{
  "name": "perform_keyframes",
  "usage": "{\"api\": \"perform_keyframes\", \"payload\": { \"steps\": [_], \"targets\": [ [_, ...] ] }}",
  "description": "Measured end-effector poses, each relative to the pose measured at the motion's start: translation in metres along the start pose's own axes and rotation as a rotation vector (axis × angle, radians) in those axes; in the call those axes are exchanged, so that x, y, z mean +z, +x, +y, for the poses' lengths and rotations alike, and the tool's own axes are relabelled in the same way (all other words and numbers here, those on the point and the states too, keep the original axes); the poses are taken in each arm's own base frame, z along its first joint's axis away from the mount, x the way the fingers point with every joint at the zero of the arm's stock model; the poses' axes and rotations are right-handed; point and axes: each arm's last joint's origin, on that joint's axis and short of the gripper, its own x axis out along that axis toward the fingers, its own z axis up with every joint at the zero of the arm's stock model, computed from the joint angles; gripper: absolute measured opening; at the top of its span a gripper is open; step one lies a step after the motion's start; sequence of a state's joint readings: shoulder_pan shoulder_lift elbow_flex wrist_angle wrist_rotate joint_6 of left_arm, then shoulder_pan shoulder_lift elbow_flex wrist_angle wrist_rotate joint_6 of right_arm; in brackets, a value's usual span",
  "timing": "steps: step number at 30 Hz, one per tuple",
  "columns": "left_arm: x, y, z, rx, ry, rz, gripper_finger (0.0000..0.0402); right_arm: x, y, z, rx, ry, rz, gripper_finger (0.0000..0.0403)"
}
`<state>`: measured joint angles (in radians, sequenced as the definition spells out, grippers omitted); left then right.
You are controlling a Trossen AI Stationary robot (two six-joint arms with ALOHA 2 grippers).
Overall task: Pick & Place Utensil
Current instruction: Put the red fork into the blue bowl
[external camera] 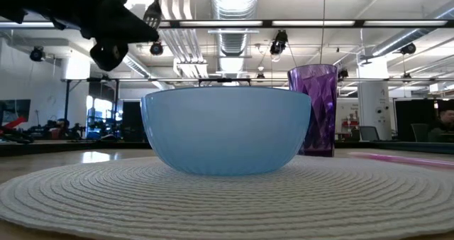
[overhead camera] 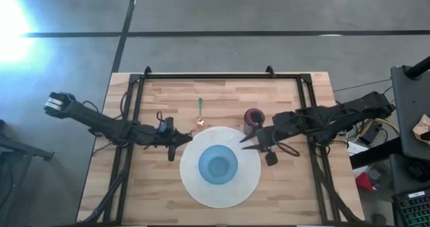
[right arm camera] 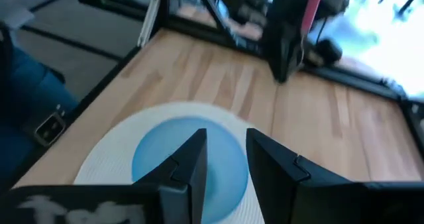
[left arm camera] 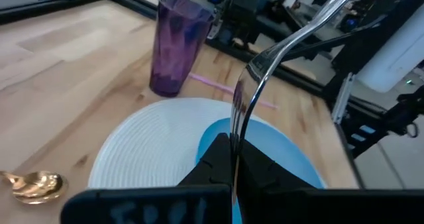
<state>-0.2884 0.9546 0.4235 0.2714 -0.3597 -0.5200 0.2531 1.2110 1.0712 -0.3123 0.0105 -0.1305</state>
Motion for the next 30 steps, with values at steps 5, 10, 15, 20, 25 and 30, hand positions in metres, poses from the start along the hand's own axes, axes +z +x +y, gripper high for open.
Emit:
{"api": "perform_keyframes", "payload": {
  "steps": [5,10,15,20,25,30],
  "targets": [
    [-0.001,0.007,0.003,0.019,0.019,0.004,0.0,-0.003,0.007,0.0,-0.014,-0.009,-0.094,0.0099],
    [-0.001,0.015,0.006,0.006,0.019,0.007,0.0,-0.009,0.015,0.001,-0.034,-0.056,-0.167,0.0112],
    [0.001,0.025,0.009,-0.044,0.028,0.008,0.0,-0.015,0.023,-0.001,-0.13,-0.083,-0.181,0.0133],
    [0.002,0.032,0.013,-0.079,0.038,0.002,0.0,-0.016,0.033,-0.004,-0.214,-0.092,-0.172,0.016],
    [0.004,0.037,0.017,-0.098,0.046,-0.004,0.0,-0.007,0.045,-0.005,-0.233,-0.127,-0.212,0.0188],
    [0.004,0.039,0.019,-0.104,0.06,0.0,0.0,0.005,0.059,-0.009,-0.311,-0.147,-0.198,0.0214]
  ]
}}
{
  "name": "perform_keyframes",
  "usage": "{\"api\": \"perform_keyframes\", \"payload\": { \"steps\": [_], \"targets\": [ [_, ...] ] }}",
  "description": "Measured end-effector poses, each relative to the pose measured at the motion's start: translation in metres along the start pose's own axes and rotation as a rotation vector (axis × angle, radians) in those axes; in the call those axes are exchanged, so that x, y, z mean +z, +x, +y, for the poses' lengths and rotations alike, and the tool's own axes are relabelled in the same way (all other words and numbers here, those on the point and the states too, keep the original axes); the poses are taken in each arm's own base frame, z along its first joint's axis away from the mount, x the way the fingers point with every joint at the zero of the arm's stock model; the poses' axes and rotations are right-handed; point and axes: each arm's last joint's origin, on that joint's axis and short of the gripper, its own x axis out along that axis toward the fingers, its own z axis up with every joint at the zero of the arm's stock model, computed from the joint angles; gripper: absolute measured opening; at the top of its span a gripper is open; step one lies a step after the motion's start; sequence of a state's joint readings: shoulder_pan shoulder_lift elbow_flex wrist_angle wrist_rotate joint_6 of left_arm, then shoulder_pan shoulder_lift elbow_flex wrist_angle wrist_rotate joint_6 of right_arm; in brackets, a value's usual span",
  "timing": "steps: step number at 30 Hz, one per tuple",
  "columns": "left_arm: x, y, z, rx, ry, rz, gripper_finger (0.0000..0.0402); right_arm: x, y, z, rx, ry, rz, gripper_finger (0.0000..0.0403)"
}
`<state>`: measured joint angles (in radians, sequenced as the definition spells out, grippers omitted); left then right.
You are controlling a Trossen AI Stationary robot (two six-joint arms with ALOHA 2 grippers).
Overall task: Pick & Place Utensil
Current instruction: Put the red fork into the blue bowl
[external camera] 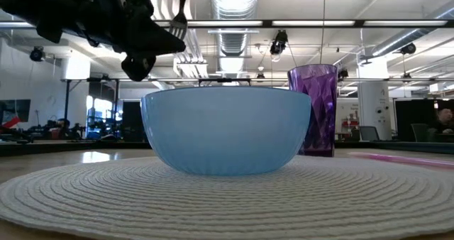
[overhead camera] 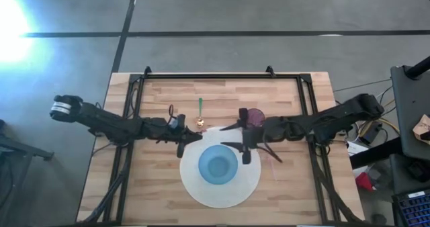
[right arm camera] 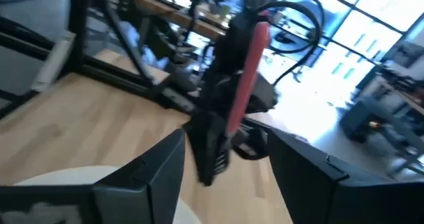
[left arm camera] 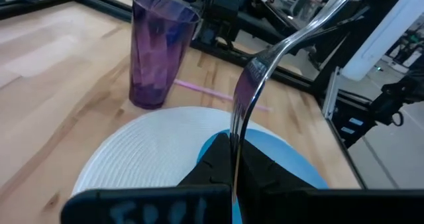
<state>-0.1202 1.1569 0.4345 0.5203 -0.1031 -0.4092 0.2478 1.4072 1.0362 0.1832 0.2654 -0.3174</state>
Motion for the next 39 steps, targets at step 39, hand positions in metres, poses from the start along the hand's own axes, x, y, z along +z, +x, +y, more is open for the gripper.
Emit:
{"api": "perform_keyframes", "payload": {
  "steps": [39],
  "targets": [
    [0.006,0.005,0.001,-0.017,0.118,0.0,0.0,0.021,0.061,-0.011,0.003,0.057,-0.033,0.0176]
  ]
}}
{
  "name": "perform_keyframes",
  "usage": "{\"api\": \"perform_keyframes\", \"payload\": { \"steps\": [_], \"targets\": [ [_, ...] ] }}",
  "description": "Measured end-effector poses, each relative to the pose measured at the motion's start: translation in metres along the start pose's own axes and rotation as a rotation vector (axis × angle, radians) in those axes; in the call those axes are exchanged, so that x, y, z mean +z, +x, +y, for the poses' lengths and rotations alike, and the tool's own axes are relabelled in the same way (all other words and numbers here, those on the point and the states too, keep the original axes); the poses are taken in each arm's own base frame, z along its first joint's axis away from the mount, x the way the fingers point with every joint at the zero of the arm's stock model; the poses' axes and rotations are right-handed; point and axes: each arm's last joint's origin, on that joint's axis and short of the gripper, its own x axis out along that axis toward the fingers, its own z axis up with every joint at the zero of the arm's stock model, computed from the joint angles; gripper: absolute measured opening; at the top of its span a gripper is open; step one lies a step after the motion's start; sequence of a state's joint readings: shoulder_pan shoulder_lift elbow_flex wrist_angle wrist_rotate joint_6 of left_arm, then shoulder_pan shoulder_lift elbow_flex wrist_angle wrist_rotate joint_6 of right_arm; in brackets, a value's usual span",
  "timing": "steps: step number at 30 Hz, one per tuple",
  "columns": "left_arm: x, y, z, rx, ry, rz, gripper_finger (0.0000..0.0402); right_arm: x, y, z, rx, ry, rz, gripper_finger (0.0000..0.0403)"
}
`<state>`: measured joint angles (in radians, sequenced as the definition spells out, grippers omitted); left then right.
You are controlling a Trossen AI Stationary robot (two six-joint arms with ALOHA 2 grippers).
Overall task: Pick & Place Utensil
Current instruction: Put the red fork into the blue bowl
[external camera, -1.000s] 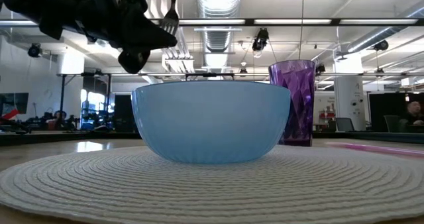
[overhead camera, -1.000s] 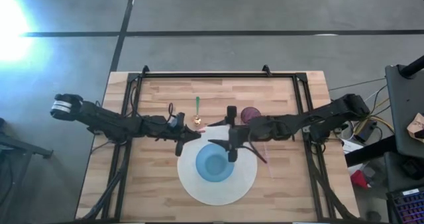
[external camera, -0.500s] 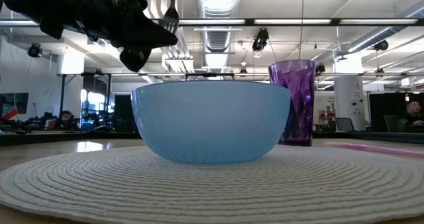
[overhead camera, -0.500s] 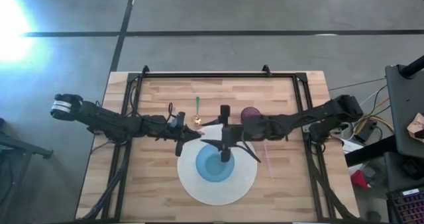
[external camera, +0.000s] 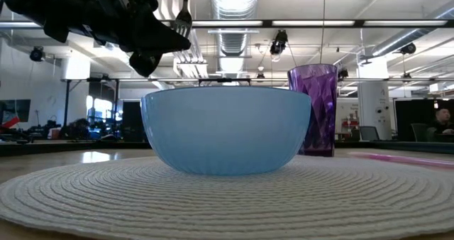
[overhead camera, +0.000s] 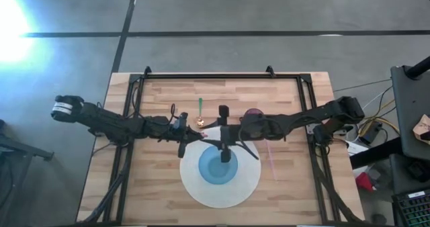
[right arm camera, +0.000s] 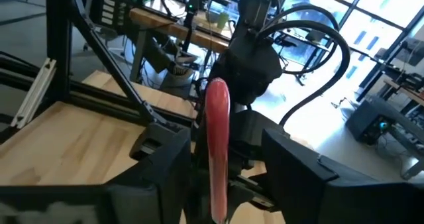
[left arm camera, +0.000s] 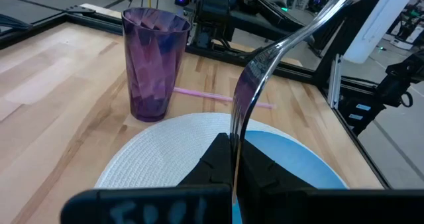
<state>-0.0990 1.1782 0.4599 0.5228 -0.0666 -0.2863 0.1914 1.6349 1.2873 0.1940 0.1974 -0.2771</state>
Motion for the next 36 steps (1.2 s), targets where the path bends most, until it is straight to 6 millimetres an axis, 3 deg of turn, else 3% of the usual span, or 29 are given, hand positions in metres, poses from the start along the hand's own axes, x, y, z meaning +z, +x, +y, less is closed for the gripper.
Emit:
{"api": "perform_keyframes", "payload": {
  "steps": [12,28,36],
  "targets": [
    [0.0,0.0,0.001,0.008,-0.003,-0.001,0.0,0.0,0.0,-0.003,-0.006,0.005,0.003,0.0026],
    [-0.001,0.0,0.002,0.011,0.004,0.013,0.0025,-0.002,-0.001,-0.003,-0.007,0.02,0.027,0.0025],
    [-0.002,0.0,0.002,0.016,0.031,0.023,0.0077,0.003,-0.011,-0.007,-0.01,0.016,0.047,0.0025]
  ]
}}
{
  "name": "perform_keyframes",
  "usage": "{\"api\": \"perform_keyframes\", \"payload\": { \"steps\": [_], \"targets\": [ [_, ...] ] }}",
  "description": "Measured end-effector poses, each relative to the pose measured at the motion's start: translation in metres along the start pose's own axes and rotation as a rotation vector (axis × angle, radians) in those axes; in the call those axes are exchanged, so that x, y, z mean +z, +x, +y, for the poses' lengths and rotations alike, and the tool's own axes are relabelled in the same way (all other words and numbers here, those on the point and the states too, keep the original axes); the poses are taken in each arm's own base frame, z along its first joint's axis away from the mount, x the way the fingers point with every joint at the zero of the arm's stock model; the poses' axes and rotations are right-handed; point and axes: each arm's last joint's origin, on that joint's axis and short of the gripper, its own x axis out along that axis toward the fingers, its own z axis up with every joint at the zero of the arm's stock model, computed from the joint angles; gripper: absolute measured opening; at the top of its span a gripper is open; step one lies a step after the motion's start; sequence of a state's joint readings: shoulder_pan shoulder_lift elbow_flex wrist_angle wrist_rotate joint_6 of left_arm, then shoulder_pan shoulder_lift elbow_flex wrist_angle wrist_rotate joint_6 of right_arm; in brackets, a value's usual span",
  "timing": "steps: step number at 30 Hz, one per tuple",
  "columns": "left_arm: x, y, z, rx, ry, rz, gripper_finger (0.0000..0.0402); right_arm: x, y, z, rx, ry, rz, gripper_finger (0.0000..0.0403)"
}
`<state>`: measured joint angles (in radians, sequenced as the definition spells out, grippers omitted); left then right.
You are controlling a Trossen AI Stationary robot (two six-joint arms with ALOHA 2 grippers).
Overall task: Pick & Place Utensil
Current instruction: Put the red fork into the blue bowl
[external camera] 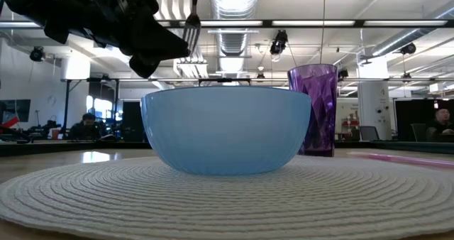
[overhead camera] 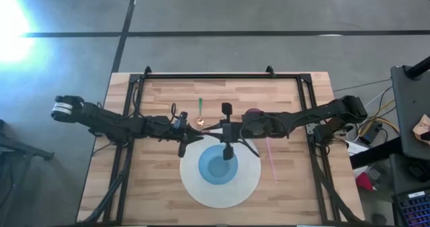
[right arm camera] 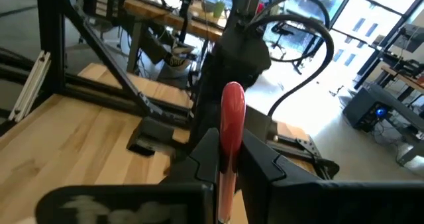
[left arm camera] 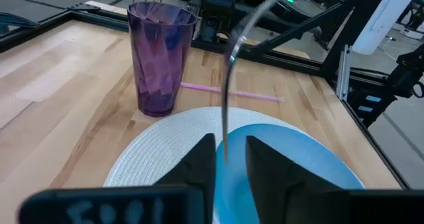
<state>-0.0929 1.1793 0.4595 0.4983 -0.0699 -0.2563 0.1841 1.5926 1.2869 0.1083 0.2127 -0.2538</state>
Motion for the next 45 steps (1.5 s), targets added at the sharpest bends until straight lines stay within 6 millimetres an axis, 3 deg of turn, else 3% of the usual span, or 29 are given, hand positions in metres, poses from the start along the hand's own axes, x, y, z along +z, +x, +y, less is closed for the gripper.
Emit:
{"api": "perform_keyframes", "payload": {
  "steps": [9,23,33,45],
  "targets": [
    [0.004,-0.003,0.003,0.016,0.007,-0.023,0.0152,0.012,-0.03,-0.016,-0.008,0.002,0.047,0.0025],
    [0.009,-0.006,0.007,0.042,0.033,-0.049,0.0153,0.032,-0.111,-0.038,-0.007,0.11,0.057,0.0025],
    [0.009,-0.006,0.007,0.043,0.031,-0.049,0.0152,0.014,-0.155,-0.043,-0.023,0.257,-0.039,0.0025],
    [0.009,-0.006,0.007,0.044,0.03,-0.048,0.0152,-0.02,-0.176,-0.038,-0.018,0.538,-0.184,0.0025]
  ]
}}
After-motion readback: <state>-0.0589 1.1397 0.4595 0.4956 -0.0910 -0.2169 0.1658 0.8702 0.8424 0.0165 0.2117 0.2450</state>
